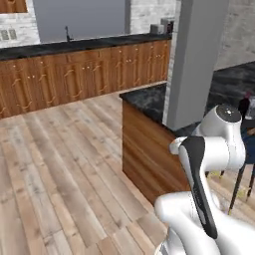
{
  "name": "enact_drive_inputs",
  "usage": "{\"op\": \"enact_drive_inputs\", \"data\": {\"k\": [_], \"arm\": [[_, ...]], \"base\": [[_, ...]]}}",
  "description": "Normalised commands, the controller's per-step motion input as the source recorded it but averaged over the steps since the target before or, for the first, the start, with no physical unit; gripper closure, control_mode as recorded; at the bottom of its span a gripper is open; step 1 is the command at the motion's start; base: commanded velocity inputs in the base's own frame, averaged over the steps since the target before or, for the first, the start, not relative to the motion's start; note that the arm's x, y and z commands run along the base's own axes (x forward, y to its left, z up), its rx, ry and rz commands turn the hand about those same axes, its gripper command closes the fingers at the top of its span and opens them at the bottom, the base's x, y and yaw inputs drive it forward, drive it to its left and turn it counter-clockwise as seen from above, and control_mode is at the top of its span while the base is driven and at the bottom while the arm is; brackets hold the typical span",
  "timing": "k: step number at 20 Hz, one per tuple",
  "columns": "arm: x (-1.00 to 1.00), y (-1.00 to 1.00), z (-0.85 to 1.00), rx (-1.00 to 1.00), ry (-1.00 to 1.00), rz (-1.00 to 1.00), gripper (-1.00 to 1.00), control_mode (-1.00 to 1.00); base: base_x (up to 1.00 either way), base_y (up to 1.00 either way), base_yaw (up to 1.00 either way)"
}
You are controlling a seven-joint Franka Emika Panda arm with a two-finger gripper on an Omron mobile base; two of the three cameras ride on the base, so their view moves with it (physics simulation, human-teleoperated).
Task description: There is a wine glass and glass cup on the dining counter. Place the wine bottle next to the wine glass and the juice bottle next to the glass cup.
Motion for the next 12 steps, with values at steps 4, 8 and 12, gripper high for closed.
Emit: {"op": "enact_drive_inputs", "data": {"k": [4,8,12], "arm": [[0.00,0.00,0.00,0.00,0.00,0.00,-1.00,1.00],[0.00,0.00,0.00,0.00,0.00,0.00,-1.00,1.00],[0.00,0.00,0.00,0.00,0.00,0.00,-1.00,1.00]], "base": [[-0.17,0.39,0.85],[0.27,0.28,0.57],[0.92,0.02,0.12]]}}
